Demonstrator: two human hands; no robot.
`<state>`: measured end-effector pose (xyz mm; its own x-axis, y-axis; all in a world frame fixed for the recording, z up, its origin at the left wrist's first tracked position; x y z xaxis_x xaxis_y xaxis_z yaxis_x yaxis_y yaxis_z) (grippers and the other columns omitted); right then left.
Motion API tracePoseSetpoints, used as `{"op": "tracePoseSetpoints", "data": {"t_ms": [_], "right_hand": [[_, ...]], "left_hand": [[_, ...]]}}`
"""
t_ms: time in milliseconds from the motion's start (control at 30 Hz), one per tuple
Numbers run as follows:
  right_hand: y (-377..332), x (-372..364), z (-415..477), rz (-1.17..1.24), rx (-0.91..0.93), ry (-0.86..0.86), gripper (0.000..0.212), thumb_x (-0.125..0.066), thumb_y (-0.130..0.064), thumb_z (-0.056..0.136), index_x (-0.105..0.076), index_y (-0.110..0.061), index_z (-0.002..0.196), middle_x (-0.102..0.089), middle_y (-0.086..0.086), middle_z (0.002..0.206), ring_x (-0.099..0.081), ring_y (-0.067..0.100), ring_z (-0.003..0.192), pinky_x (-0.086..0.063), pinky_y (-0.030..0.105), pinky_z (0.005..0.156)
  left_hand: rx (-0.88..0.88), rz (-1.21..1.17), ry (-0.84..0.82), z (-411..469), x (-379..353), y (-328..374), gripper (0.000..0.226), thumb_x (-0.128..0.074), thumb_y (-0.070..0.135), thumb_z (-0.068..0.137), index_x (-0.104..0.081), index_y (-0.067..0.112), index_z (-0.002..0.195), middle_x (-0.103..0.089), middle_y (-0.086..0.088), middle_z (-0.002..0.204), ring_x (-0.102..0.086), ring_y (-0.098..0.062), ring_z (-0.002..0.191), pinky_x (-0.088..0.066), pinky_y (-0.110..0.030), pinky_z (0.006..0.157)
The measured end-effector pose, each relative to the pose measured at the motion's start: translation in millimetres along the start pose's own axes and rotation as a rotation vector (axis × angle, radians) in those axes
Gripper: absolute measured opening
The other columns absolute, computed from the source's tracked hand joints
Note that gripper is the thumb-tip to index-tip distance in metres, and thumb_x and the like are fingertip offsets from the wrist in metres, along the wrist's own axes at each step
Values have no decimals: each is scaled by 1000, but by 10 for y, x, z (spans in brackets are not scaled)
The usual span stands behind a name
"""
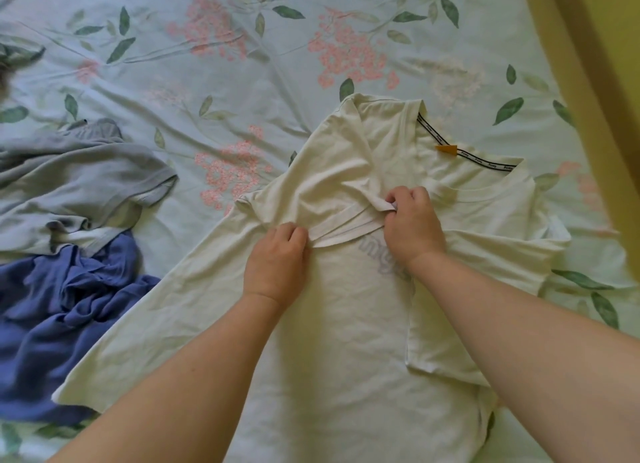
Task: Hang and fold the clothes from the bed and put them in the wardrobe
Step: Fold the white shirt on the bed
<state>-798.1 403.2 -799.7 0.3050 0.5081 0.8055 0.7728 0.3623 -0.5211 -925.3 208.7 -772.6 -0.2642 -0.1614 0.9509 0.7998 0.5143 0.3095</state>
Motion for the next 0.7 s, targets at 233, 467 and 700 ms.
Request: {"op": "tracePoseSetpoints", "data": {"t_ms": [233, 467, 700], "right_hand": [[-111, 19, 11, -225, 136, -14, 37, -51, -4, 89, -49, -18, 122, -42, 9, 121, -48, 27, 95, -39, 34, 67], [-89, 53, 39, -177, 105, -32, 19, -47, -6, 89, -46, -20, 100, -49, 4, 105, -48, 27, 93, -35, 35, 66], [115, 105, 9, -240, -92, 0, 7, -45, -20, 97, -48, -24, 102, -54, 5, 115, -49, 28, 109, -33, 40, 86]], "left_hand": [[144, 8, -165, -24, -4, -117, 28, -64, 29, 96, -65, 10, 116, -61, -9, 107, -59, -33, 94, -52, -43, 74], [229, -40, -155, -19, 80, -145, 14, -51, 6, 96, -63, 6, 104, -59, -13, 104, -58, -36, 88, -51, -47, 71], [295, -64, -31, -302, 146, -165, 5, -56, -1, 88, -56, 1, 84, -54, -14, 87, -48, -34, 67, -47, -46, 54]]}}
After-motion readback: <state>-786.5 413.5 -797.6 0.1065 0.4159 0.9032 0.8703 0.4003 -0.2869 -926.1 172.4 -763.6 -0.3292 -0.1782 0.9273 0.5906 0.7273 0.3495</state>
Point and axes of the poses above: each hand's wrist, its own z-axis towards the middle knuckle, its own x-axis out of the back of the hand, y = z × x, the point moved 4 cm from there along z, towards the middle knuckle
